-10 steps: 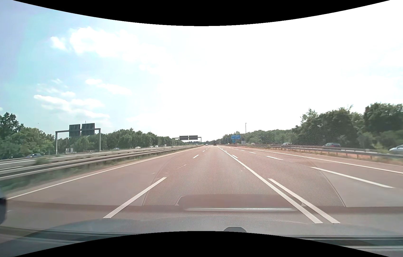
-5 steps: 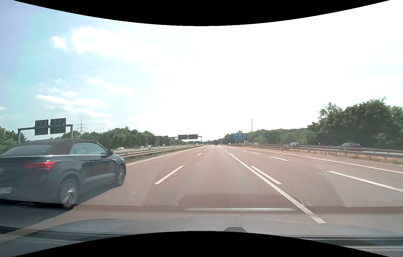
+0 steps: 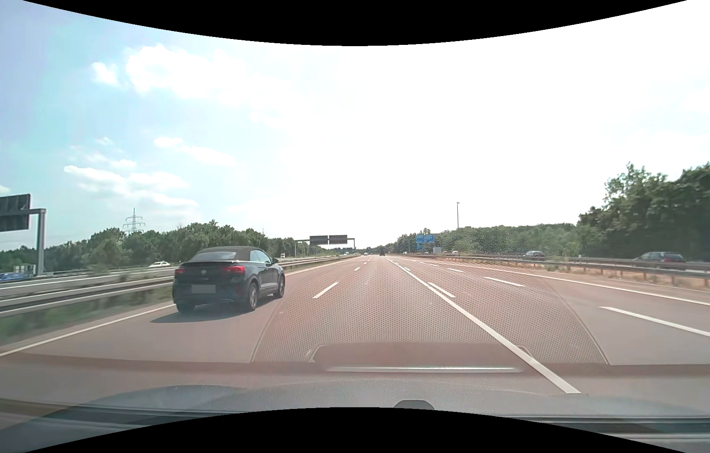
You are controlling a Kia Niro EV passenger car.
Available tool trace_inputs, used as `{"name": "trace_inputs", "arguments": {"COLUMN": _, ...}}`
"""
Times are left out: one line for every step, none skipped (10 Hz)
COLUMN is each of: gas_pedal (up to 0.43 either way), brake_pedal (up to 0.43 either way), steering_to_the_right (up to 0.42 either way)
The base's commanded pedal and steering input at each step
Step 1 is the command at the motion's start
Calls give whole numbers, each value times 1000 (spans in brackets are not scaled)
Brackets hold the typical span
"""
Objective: Follow the waypoints while adhering to traffic rules and regulations
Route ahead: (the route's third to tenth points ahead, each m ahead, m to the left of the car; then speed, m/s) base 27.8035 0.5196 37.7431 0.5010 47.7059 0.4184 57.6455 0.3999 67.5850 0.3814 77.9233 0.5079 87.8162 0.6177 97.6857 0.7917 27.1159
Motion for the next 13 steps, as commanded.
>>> {"name": "trace_inputs", "arguments": {"gas_pedal": 220, "brake_pedal": 0, "steering_to_the_right": -6}}
{"name": "trace_inputs", "arguments": {"gas_pedal": 220, "brake_pedal": 0, "steering_to_the_right": -5}}
{"name": "trace_inputs", "arguments": {"gas_pedal": 220, "brake_pedal": 0, "steering_to_the_right": -4}}
{"name": "trace_inputs", "arguments": {"gas_pedal": 220, "brake_pedal": 0, "steering_to_the_right": -4}}
{"name": "trace_inputs", "arguments": {"gas_pedal": 220, "brake_pedal": 0, "steering_to_the_right": -5}}
{"name": "trace_inputs", "arguments": {"gas_pedal": 220, "brake_pedal": 0, "steering_to_the_right": -4}}
{"name": "trace_inputs", "arguments": {"gas_pedal": 220, "brake_pedal": 0, "steering_to_the_right": -4}}
{"name": "trace_inputs", "arguments": {"gas_pedal": 220, "brake_pedal": 0, "steering_to_the_right": -4}}
{"name": "trace_inputs", "arguments": {"gas_pedal": 220, "brake_pedal": 0, "steering_to_the_right": -4}}
{"name": "trace_inputs", "arguments": {"gas_pedal": 220, "brake_pedal": 0, "steering_to_the_right": -5}}
{"name": "trace_inputs", "arguments": {"gas_pedal": 220, "brake_pedal": 0, "steering_to_the_right": -4}}
{"name": "trace_inputs", "arguments": {"gas_pedal": 220, "brake_pedal": 0, "steering_to_the_right": -5}}
{"name": "trace_inputs", "arguments": {"gas_pedal": 220, "brake_pedal": 0, "steering_to_the_right": -5}}
